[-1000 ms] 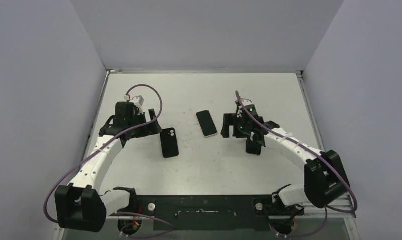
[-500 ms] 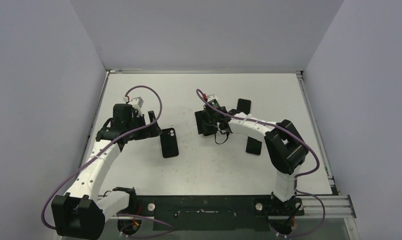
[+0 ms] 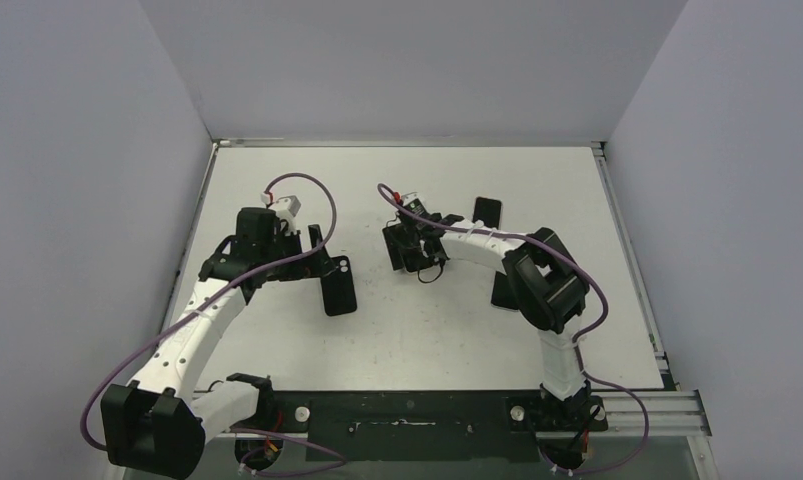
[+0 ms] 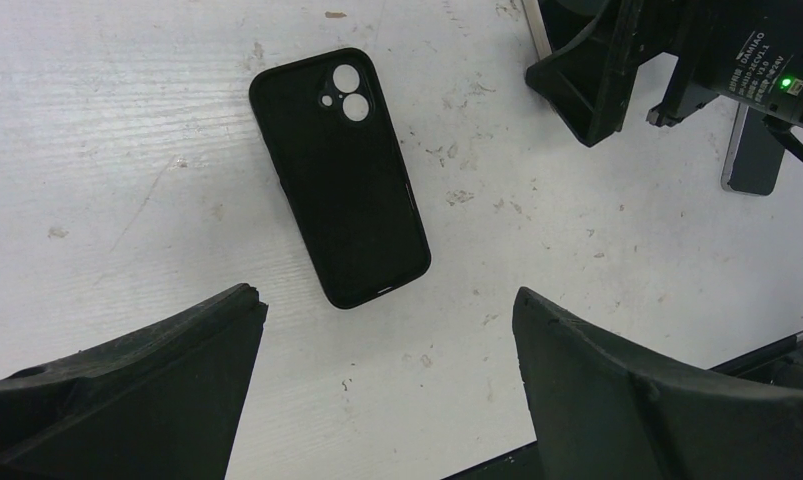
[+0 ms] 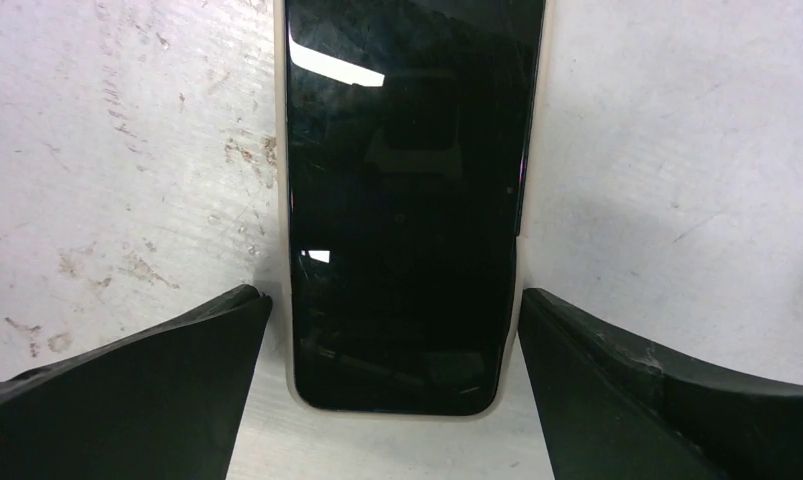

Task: Take the phone out of the phone case
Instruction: Pick up the phone at the center of the board.

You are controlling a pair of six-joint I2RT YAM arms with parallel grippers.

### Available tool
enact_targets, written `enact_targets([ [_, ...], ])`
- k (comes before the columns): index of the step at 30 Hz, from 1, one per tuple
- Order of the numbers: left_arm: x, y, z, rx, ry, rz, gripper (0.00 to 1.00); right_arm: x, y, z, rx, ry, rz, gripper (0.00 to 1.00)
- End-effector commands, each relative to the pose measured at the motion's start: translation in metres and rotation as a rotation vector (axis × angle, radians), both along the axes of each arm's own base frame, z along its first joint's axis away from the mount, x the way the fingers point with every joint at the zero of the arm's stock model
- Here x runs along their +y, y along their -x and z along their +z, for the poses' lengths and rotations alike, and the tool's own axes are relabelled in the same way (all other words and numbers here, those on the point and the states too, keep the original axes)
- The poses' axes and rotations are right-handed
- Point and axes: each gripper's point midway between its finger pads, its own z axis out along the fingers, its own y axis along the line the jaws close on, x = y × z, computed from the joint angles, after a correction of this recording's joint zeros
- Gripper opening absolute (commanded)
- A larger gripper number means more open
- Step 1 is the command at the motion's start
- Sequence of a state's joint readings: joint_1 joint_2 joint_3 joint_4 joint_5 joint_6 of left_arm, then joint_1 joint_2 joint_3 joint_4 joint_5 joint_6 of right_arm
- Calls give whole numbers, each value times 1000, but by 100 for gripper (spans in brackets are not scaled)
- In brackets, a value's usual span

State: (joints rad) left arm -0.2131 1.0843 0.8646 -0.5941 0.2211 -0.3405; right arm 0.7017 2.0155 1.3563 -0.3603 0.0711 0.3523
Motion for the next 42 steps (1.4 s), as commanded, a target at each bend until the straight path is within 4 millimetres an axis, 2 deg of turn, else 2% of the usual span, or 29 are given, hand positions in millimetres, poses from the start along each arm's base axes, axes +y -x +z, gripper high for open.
enact_targets([
  [1, -8, -9, 11, -44, 24, -18, 92, 9, -10, -4, -18, 6, 37, 99],
  [6, -9, -10, 13, -50, 29, -27, 92, 0, -10, -18, 15, 14, 74, 88],
  [9, -11, -12, 17, -55, 35, -40, 92, -8, -9, -18, 34, 6, 122, 72],
  [14, -17, -17, 25, -72, 67, -43, 92, -10, -1, 3, 17, -17, 255, 39],
  [17, -21, -20, 30, -78, 96, -48, 92, -4, 10, 27, -25, -55, 348, 25],
  [19, -24, -23, 33, -83, 112, -55, 92, -2, 17, 43, -68, -65, 408, 19],
  [26, -37, -35, 42, -77, 158, -109, 91, 3, 49, 110, -271, -92, 661, 13],
  [30, -49, -41, 52, -70, 194, -191, 91, 12, 77, 142, -406, -79, 851, 10],
  [36, -76, -38, 69, -31, 307, -358, 88, 27, 117, 166, -486, -45, 1047, 9],
  [40, -93, -24, 75, 5, 407, -489, 86, 39, 139, 176, -523, -25, 1145, 10],
  [42, -97, -15, 70, 41, 446, -535, 84, 43, 144, 182, -543, -25, 1174, 10],
])
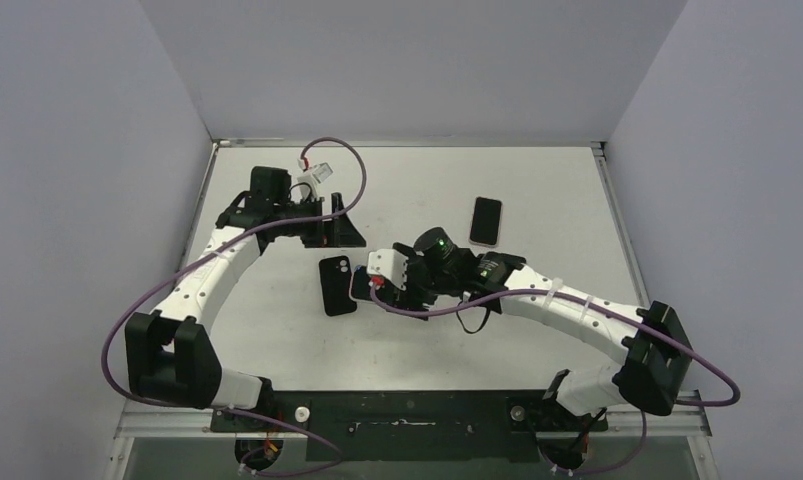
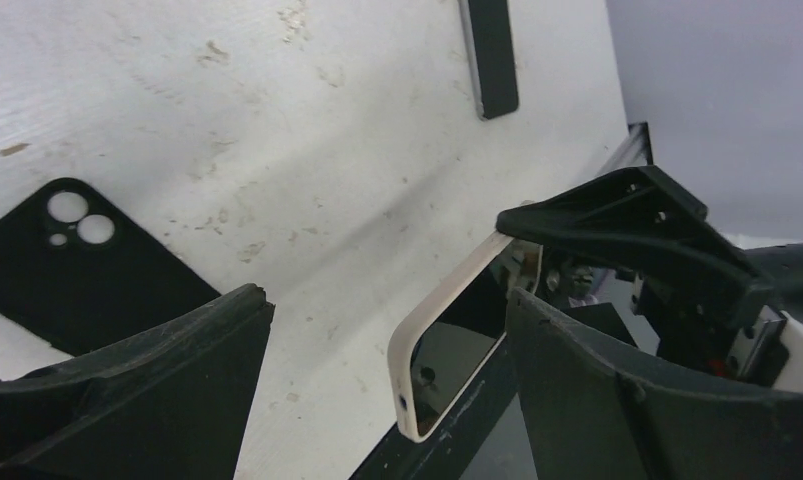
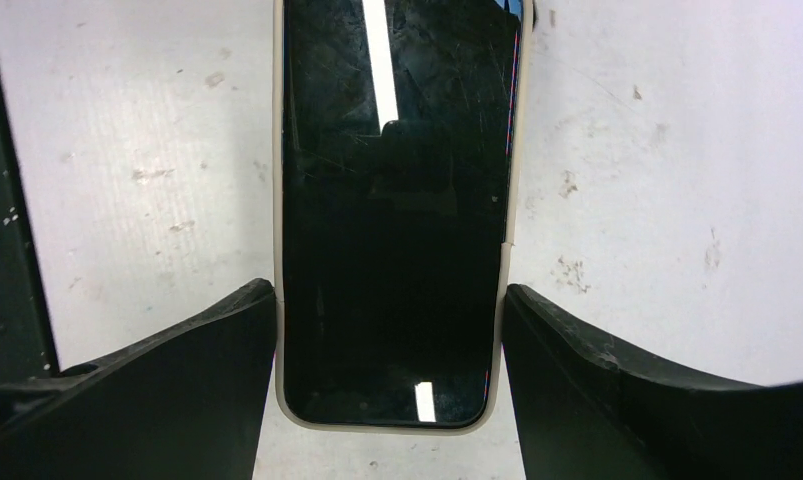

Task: Take the phone out of the phone case
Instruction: Pick up the phone at the center of the board, then adjust the phone.

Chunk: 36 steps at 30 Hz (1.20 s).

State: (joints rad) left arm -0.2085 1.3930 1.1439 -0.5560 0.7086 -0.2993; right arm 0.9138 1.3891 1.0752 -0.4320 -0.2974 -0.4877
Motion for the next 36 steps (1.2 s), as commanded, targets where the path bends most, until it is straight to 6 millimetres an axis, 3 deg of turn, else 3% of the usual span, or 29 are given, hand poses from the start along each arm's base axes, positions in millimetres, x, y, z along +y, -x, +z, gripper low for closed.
enact_targets([
  [1, -19, 22, 15, 14, 135, -193, 82, 18, 7, 42, -133, -68, 115, 10],
  [5, -30, 39, 2, 86, 165, -263, 76, 25, 14, 52, -167, -67, 161, 10],
  [12, -57, 68, -4, 126, 191, -404, 64, 36, 24, 60, -204, -62, 222, 10],
  [21, -64, 86, -11, 163, 210, -483, 44, 42, 26, 68, -257, -43, 283, 9],
  [32, -72, 104, -6, 165, 233, -556, 35, 41, 16, 69, -335, 5, 308, 8],
  [34, -72, 105, -7, 169, 233, -559, 25, 40, 15, 70, -348, 8, 308, 8],
  [36, -72, 105, -7, 169, 232, -558, 3, 40, 13, 72, -355, 6, 303, 11],
])
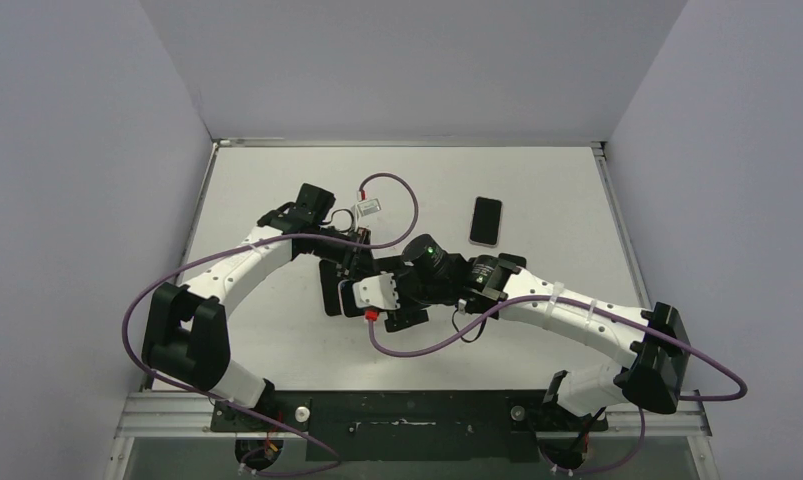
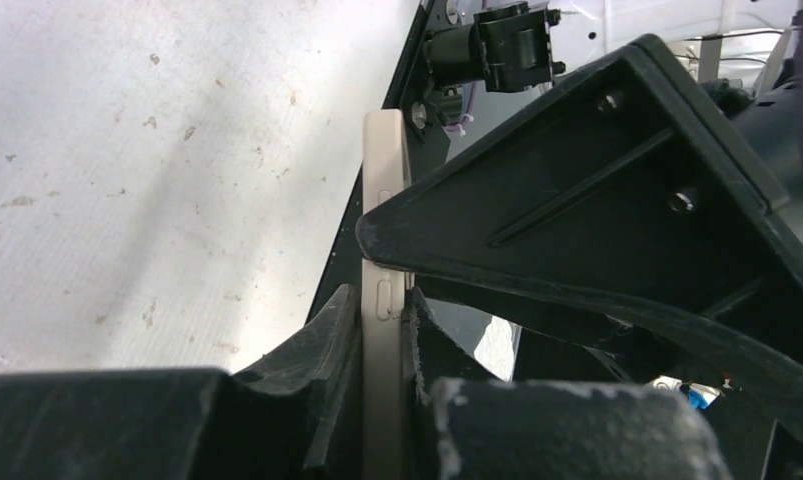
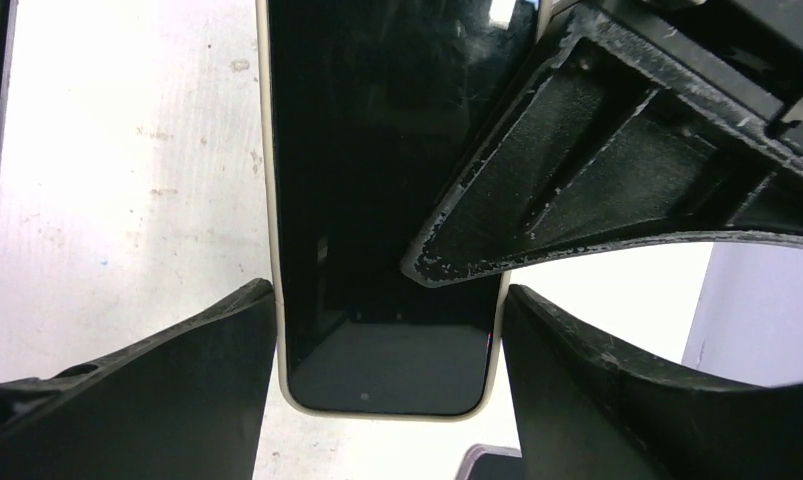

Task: Take the phone out of the phone case
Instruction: Adjust the phone.

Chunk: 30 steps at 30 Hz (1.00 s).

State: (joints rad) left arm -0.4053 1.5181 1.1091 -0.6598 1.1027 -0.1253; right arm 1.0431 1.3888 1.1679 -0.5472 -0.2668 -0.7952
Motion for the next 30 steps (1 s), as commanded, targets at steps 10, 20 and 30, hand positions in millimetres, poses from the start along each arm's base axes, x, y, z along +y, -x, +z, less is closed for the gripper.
enact_targets([
  [10, 1, -29, 26, -134, 27, 154, 0, 3, -30, 77, -91, -309, -203, 71],
  [20, 13, -84, 77, -237, 211, 634, 0, -29, -45, 107, 317, -759, -520, 93],
  [30, 31, -96, 116, -229, 474, 940, 0, -23, -48, 97, 800, -983, -762, 91],
])
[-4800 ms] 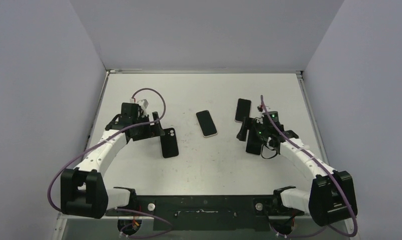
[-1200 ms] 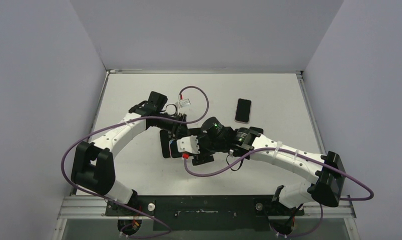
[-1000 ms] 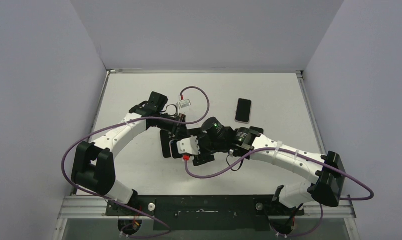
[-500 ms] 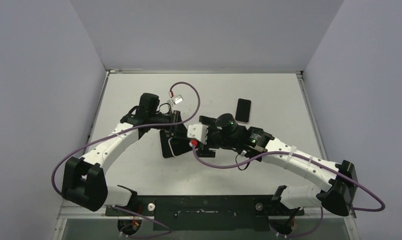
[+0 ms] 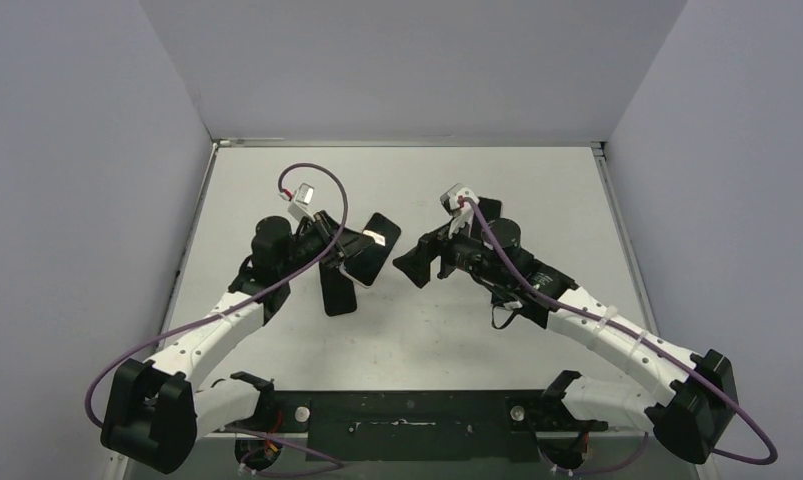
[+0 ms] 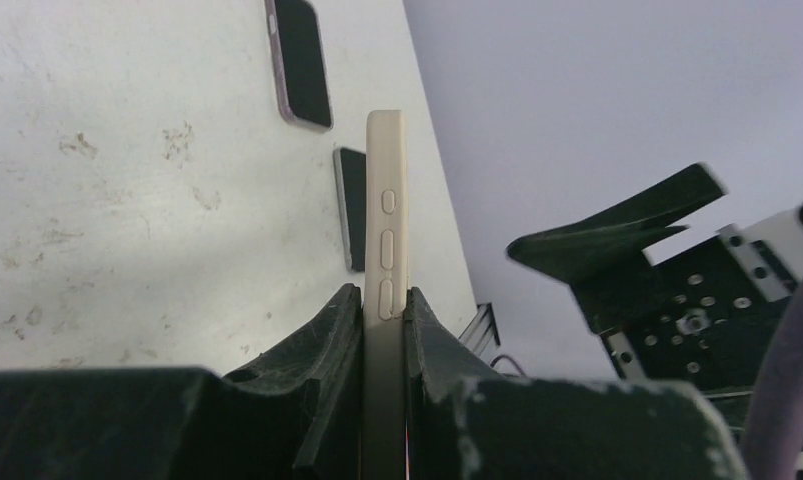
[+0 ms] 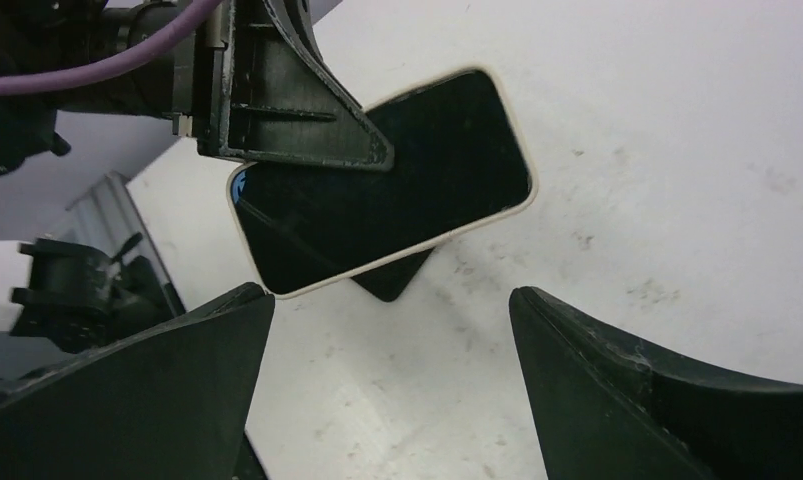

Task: Take the phone out of the phone case
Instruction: Adjust the phone.

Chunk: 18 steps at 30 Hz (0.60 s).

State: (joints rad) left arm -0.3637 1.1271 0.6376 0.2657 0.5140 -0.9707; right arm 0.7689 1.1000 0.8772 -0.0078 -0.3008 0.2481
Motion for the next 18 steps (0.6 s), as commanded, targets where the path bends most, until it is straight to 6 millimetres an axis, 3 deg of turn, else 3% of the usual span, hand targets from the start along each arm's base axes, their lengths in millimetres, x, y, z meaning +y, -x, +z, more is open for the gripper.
enact_targets([
  [1, 4, -13, 84, -209, 233, 131, 0, 15, 0, 18, 220, -274, -33, 90],
  [10, 1, 1, 94, -217, 430, 160, 0, 32, -3, 25, 377, -491, 40, 82],
  [18, -5, 10, 110, -264, 519, 161, 0, 48, -2, 28, 445, -577, 136, 66],
])
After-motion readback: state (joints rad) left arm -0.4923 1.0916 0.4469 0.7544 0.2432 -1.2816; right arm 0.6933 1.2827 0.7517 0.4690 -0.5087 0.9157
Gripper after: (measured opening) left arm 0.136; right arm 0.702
